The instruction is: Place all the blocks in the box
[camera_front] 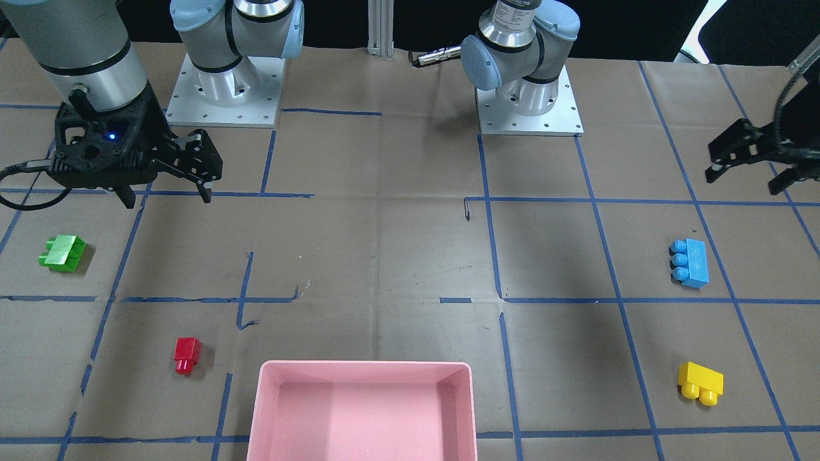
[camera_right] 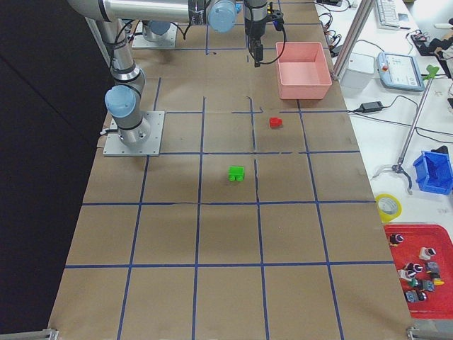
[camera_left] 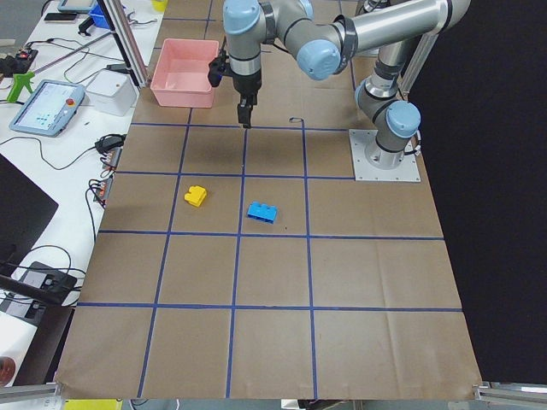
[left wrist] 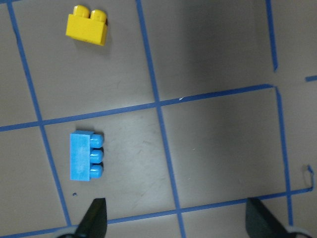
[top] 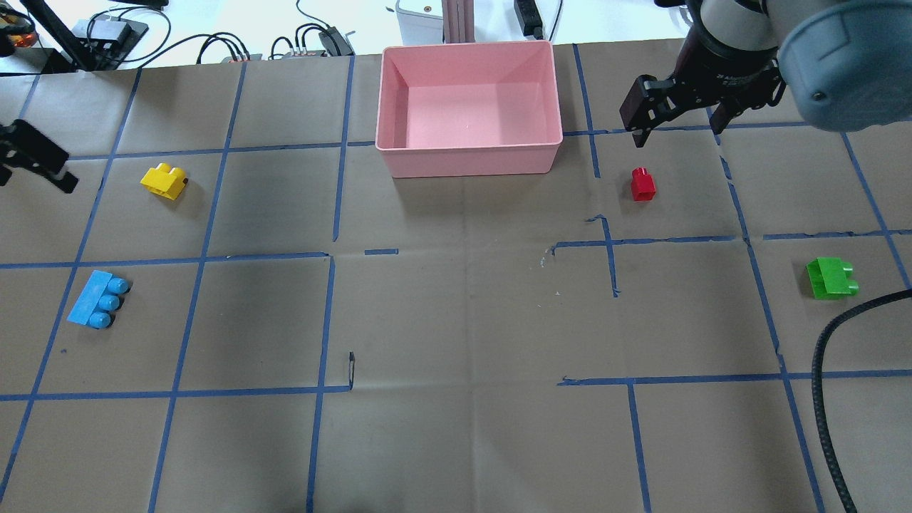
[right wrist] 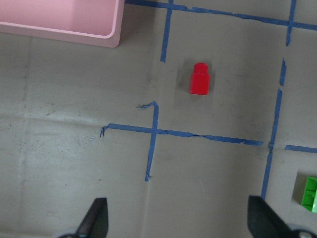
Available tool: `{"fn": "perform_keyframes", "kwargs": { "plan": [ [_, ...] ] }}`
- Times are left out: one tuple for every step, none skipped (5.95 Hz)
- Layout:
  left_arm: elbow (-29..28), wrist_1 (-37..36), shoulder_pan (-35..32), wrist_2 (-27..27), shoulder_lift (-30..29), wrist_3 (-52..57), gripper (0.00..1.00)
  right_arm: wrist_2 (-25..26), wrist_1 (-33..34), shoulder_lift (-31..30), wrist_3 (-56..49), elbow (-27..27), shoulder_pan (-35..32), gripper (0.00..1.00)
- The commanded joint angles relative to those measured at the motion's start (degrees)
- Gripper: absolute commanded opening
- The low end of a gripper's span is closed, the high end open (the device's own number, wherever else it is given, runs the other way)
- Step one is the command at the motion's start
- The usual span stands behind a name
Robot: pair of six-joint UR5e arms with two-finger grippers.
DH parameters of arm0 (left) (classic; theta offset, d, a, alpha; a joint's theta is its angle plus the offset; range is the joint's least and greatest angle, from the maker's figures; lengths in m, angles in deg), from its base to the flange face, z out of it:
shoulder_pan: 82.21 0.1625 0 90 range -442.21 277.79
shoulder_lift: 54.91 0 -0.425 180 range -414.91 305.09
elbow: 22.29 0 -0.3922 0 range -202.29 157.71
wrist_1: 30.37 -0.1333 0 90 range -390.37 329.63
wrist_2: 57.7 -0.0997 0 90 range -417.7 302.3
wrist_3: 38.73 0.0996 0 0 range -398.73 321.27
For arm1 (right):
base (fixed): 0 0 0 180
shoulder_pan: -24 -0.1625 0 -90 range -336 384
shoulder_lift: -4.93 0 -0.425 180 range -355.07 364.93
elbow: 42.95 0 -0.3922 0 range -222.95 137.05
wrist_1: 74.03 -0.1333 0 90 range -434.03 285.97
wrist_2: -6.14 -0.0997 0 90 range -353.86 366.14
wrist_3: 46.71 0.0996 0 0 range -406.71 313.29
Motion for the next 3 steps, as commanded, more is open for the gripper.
{"fn": "perform_keyframes", "kwargs": {
  "plan": [
    [1.37,-4.93,10.75,0.11,-2.52,16.50,1.00,-0.06,-0.01,-1.46,-11.53,-0.03,8.21,1.00],
    [2.16,-7.48,10.78,0.28,-5.14,16.46,1.00,-0.68,0.08,-1.56,-20.92,-0.12,15.32,0.99],
    [3.56,-12.03,10.69,0.54,-7.78,16.02,1.00,-1.03,-0.01,-0.86,-27.02,-0.12,22.00,0.99]
  ]
}}
